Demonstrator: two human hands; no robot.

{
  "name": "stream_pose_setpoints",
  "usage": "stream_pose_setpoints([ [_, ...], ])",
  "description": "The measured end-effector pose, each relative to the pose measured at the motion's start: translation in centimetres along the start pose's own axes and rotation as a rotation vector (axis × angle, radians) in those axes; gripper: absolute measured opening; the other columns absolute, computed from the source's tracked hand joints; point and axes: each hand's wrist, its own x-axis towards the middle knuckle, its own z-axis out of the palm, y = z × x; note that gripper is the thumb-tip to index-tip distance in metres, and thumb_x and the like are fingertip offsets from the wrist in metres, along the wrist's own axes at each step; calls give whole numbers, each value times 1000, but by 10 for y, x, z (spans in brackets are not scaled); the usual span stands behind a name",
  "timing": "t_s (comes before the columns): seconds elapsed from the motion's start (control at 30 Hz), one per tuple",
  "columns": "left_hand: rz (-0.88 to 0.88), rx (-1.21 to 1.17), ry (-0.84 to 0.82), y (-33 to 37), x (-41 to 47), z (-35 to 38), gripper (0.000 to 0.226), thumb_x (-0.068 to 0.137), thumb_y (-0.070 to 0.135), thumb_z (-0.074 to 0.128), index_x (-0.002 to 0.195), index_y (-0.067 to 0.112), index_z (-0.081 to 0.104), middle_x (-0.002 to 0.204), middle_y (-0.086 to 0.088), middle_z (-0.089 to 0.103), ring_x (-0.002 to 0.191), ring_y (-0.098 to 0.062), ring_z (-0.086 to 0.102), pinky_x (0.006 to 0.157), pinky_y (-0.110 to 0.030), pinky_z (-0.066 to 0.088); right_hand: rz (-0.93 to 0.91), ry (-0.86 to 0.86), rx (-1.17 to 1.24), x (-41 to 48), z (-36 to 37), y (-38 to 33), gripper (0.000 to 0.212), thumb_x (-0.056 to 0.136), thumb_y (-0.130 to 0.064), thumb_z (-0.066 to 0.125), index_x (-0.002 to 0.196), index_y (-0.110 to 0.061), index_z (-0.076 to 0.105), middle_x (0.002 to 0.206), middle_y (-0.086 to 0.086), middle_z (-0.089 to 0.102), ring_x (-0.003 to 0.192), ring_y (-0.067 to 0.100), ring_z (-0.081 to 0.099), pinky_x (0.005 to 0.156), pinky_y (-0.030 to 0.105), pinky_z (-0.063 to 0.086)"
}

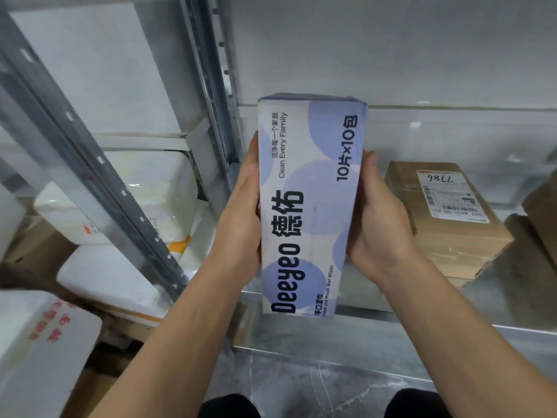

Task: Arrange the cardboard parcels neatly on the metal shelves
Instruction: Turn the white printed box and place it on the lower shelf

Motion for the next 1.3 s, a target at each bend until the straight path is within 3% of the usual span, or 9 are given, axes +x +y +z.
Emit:
stream_pose_setpoints([
  [0.23, 98, -23, -3, -12, -5, -4, 48, 107, 33, 36, 149, 13, 46, 138, -6, 63, 128, -25, 60, 106, -44, 51, -104, 22, -128, -7, 1, 11, 64, 103, -58, 38, 159, -28, 36, 144, -7, 62, 130, 13, 61, 111, 44, 48],
  [0.33, 161, 10, -28, -17, -7, -6, 45, 99, 31, 37, 137, 16, 55, 123, 1, 69, 119, -20, 65, 95, -36, 55, -129, 27, -117, -9, -2, 20, 67, 99, -52, 35, 159, -22, 35, 149, -3, 57, 135, 16, 57, 111, 41, 47],
  [0.5, 237, 25, -75, -26, -12, -7, 39, 107, 15, 23, 134, 17, 51, 111, 14, 73, 108, -5, 68, 85, -22, 54, -119, 37, -89, -13, -5, 30, 51, 112, -39, 29, 157, -17, 37, 125, -11, 72, 114, 9, 69, 84, 23, 57],
  [0.67, 250, 49, -84, -27, -10, -9, 42, 107, 6, 17, 139, 8, 45, 109, 18, 72, 105, -2, 67, 84, -20, 53, -99, 25, -107, -11, -5, 29, 69, 97, -50, 35, 158, -19, 35, 147, 0, 59, 130, 16, 61, 96, 29, 55],
  [0.9, 238, 183, -71, -11, 7, -26, 56, 101, 18, 37, 157, 16, 34, 155, -7, 46, 137, -20, 51, 103, -35, 47, -24, -43, -67, -4, -3, -21, 81, 87, -76, 34, 151, -27, 45, 141, 2, 64, 132, 23, 60, 102, 46, 49],
  [0.97, 282, 271, -139, -3, 11, -29, 57, 101, 19, 40, 157, 24, 33, 161, 2, 39, 145, -15, 42, 116, -43, 39, 28, -116, -47, -4, -5, -35, 76, 81, -73, 35, 140, -30, 58, 135, 5, 68, 124, 26, 65, 91, 49, 53],
  [1.03, 329, 373, -226, 5, 14, -30, 53, 100, 24, 44, 150, 40, 37, 161, 20, 34, 151, -10, 30, 124, -49, 25, 106, -171, 7, -1, -8, -41, 64, 80, -70, 37, 118, -32, 72, 117, 2, 75, 103, 22, 72, 79, 40, 56],
  [1.17, 317, 466, -317, 11, 21, -35, 47, 99, 24, 49, 141, 44, 46, 148, 42, 36, 151, -5, 27, 125, -51, 23, 178, -103, 157, 1, -15, -34, 52, 84, -54, 50, 128, -28, 60, 102, 0, 74, 84, 18, 67, 69, 30, 55],
  [1.3, 400, 780, -144, 9, 30, -43, 44, 99, 29, 47, 142, 31, 50, 157, 11, 40, 145, 5, 31, 119, -12, 21, 213, -56, 308, -1, -23, -17, 45, 89, -48, 49, 127, -27, 62, 104, 1, 74, 88, 19, 69, 76, 33, 53],
])
